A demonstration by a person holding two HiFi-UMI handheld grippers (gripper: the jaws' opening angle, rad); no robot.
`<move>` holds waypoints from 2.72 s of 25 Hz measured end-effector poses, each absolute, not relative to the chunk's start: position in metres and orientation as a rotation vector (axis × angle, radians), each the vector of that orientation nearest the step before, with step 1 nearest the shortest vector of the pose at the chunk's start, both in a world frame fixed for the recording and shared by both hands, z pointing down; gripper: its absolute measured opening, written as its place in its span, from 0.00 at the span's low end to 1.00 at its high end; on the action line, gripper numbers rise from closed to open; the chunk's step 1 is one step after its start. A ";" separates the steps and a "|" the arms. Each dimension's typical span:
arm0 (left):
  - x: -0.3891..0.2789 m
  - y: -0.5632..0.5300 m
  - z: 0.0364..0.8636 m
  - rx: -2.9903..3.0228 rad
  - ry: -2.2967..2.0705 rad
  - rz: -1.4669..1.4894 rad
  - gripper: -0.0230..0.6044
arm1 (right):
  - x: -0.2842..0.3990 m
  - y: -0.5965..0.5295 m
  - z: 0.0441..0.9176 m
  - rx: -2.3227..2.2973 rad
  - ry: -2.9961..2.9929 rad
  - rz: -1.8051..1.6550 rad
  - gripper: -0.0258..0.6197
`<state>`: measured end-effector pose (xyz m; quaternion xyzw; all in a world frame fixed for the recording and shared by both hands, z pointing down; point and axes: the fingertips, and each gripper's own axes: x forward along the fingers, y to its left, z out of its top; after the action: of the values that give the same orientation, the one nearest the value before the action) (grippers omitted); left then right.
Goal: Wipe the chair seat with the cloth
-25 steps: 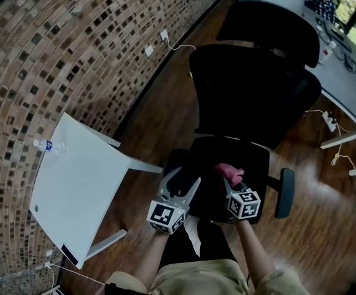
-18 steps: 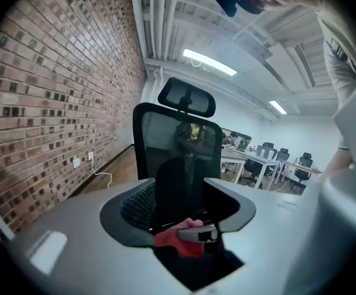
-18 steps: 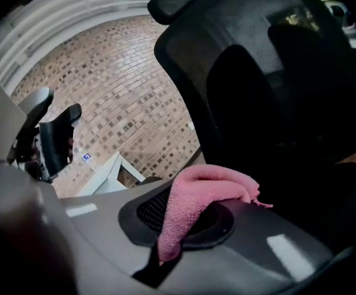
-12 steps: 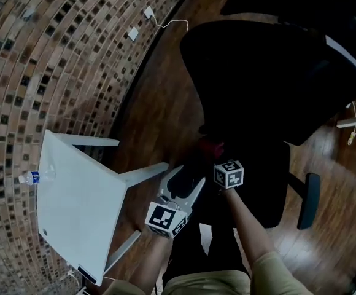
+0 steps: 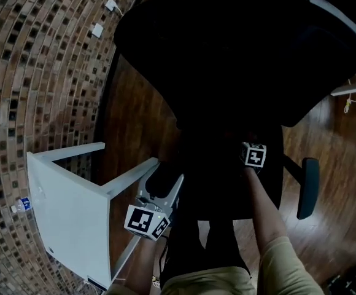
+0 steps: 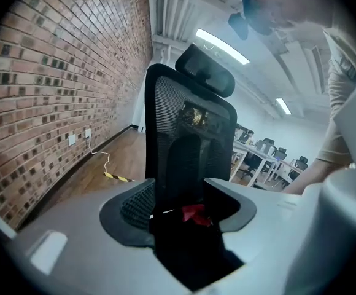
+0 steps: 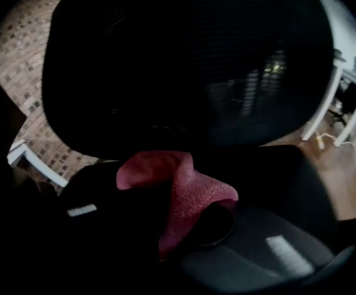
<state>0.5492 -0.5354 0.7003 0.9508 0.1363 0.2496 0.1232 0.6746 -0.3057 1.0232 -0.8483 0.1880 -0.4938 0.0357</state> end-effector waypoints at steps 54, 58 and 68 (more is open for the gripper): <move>0.518 -0.538 0.689 2.724 0.353 0.682 0.39 | 0.571 -0.321 1.019 -2.400 0.664 -1.666 0.06; 0.520 -0.530 0.690 2.705 0.377 0.663 0.39 | 0.610 -0.171 1.000 -2.703 0.139 -1.727 0.06; 0.513 -0.540 0.692 2.715 0.357 0.671 0.39 | 0.570 -0.332 0.979 -2.385 0.753 -1.533 0.06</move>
<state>0.5129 -0.5397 0.6921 0.9505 0.1250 0.2349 0.1603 0.5700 -0.3322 0.9794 -0.8087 0.2551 -0.5197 0.1038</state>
